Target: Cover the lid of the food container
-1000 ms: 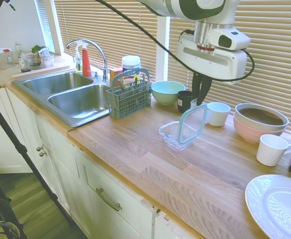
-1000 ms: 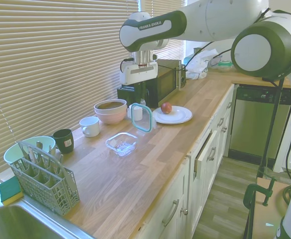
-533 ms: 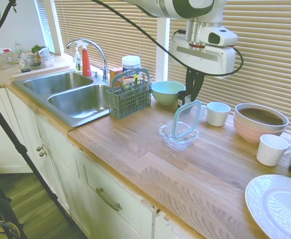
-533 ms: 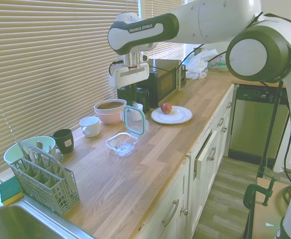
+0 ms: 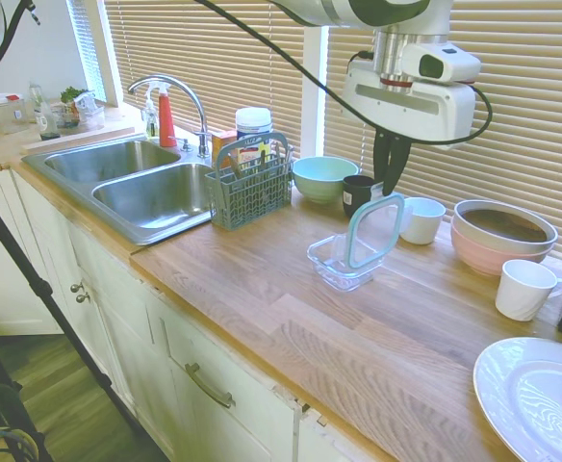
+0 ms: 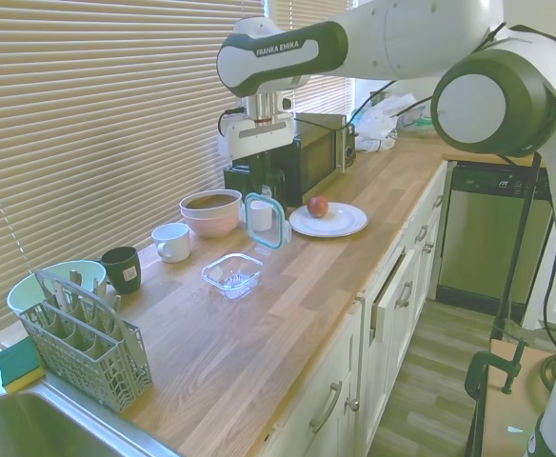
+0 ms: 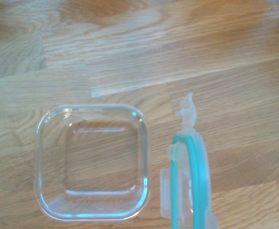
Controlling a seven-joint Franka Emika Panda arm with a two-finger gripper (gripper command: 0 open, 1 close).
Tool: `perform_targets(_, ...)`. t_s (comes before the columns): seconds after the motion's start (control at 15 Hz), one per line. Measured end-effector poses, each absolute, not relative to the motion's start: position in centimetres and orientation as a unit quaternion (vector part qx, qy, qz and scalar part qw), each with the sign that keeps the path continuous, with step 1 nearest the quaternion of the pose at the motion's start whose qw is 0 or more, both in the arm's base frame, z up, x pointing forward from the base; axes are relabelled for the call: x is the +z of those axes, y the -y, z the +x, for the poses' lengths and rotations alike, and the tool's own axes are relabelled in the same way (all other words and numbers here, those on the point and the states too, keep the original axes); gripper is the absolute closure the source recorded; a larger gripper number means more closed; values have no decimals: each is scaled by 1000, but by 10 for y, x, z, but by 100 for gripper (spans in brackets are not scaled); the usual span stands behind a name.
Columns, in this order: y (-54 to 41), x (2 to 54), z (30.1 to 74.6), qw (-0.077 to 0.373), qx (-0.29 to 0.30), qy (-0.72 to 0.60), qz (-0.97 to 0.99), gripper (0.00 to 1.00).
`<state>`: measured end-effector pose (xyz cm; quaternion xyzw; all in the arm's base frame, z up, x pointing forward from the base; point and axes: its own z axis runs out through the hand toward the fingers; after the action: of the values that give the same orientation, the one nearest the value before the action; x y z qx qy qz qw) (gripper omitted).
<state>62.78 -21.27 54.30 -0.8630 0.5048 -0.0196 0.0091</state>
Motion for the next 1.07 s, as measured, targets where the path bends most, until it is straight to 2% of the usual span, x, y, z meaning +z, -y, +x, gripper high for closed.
perform_targets(1.07,178,524,656,-8,-12,-488,-873,100)
